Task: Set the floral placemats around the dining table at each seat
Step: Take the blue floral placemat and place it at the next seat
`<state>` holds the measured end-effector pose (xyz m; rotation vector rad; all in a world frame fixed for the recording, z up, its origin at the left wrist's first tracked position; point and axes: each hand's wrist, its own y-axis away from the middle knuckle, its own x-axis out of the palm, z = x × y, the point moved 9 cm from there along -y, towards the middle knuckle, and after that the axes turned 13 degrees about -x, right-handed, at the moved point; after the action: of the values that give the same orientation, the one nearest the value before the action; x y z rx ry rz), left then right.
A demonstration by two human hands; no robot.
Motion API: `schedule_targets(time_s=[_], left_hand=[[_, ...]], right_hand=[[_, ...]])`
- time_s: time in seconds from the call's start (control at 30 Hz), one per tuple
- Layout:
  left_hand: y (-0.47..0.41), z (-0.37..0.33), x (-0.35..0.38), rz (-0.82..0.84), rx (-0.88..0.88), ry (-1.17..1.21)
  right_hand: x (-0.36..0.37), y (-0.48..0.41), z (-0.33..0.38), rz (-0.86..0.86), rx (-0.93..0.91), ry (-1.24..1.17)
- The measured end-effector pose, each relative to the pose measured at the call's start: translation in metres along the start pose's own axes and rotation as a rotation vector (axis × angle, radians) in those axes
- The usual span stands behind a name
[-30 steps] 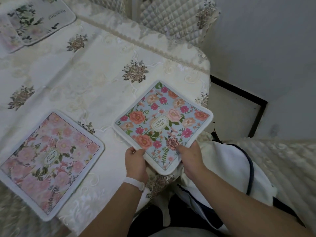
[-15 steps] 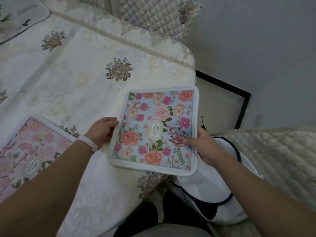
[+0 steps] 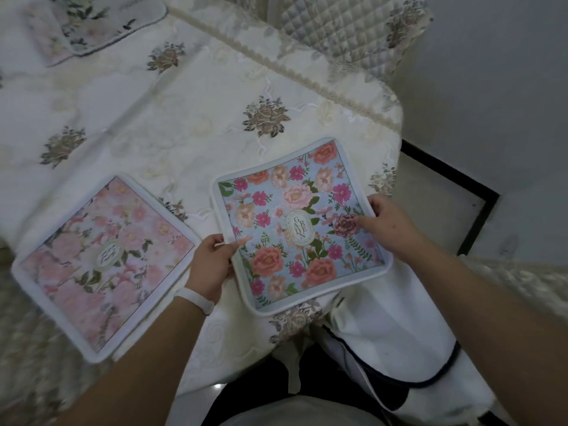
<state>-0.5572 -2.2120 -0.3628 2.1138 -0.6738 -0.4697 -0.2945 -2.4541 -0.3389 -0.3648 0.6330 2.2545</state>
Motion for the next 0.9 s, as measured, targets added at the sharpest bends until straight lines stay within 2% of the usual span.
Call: schedule_targets(time_s=[0.17,0.4,0.5,0.6,0.7,0.9], left_hand=[[0.013,0.034,-0.011,-0.052,-0.034,0.054],[0.015,0.049,-0.011,-0.185,-0.011,-0.116],[0.022,0.048,-0.01,-0.24,0.039,-0.236],[0.027,0.054,-0.01,-0.305,0.096,-0.472],[0.031,0.06,-0.015,-0.377,0.102,-0.575],[0.06,0.063,0.005,-0.526,0.43,-0.902]], right_hand=[[0.011,-0.036,0.029,0.082,-0.062,0.216],[0.024,-0.069,0.032,0.12,-0.137,0.423],[0.022,-0.065,0.02,0.088,-0.146,0.441],[0.021,-0.053,0.009,0.107,-0.249,0.552],[0.015,-0.037,-0.001,0.125,-0.33,0.639],[0.01,-0.006,-0.017,0.241,-0.386,0.736]])
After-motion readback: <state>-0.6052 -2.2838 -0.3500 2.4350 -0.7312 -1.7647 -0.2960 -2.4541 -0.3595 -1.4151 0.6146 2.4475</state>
